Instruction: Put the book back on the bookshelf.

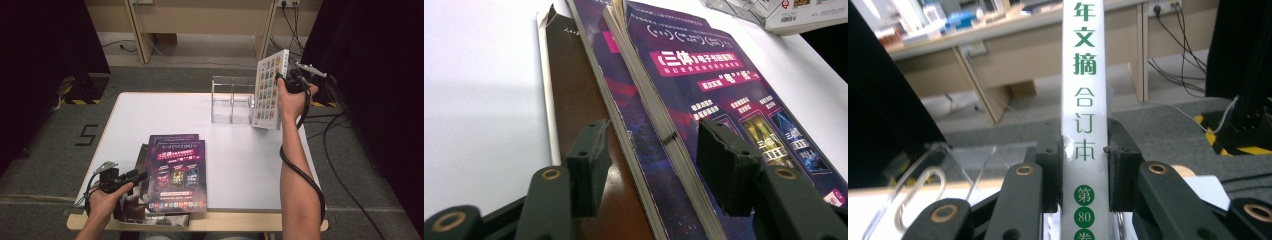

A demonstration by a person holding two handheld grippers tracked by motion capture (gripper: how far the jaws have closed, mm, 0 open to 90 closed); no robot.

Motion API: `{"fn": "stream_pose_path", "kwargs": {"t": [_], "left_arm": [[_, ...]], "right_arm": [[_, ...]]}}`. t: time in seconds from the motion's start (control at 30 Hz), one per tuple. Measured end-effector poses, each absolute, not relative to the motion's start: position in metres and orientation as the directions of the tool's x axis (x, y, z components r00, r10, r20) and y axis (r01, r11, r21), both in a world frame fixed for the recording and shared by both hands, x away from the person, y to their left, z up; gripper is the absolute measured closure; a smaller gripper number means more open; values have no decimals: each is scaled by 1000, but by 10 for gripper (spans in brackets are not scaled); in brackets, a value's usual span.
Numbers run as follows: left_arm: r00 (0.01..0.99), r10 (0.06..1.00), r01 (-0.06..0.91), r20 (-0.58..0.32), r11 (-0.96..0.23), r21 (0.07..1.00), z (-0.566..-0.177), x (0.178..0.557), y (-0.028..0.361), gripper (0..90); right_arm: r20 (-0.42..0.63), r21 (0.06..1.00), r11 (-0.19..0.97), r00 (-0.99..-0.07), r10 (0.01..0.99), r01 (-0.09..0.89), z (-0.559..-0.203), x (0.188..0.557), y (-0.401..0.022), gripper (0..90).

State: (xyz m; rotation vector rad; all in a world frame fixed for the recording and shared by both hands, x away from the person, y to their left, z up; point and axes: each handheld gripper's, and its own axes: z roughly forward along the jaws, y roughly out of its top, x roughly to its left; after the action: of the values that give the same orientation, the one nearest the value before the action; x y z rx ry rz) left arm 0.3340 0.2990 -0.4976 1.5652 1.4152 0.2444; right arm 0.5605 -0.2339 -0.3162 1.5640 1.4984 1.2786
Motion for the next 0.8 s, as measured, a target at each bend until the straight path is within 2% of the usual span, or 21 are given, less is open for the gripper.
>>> {"fn": "stream_pose_path", "kwargs": {"t": [0.2, 0.43, 0.6, 0.8], "left_arm": [[306, 847, 649, -435, 148, 746, -497, 334, 298, 463], [309, 843, 655, -440, 146, 741, -497, 335, 297, 463], [309, 842, 653, -441, 150, 743, -497, 334, 298, 463], [306, 845, 651, -439, 151, 744, -497, 335, 299, 464]], "right_arm": [[237, 879, -163, -114, 965, 448, -303, 560, -241, 685], [284, 815, -187, -96, 954, 548, -290, 586, -248, 637], [275, 803, -191, -66, 959, 565, -286, 601, -249, 640], [242, 803, -173, -47, 969, 571, -282, 601, -251, 664]]}}
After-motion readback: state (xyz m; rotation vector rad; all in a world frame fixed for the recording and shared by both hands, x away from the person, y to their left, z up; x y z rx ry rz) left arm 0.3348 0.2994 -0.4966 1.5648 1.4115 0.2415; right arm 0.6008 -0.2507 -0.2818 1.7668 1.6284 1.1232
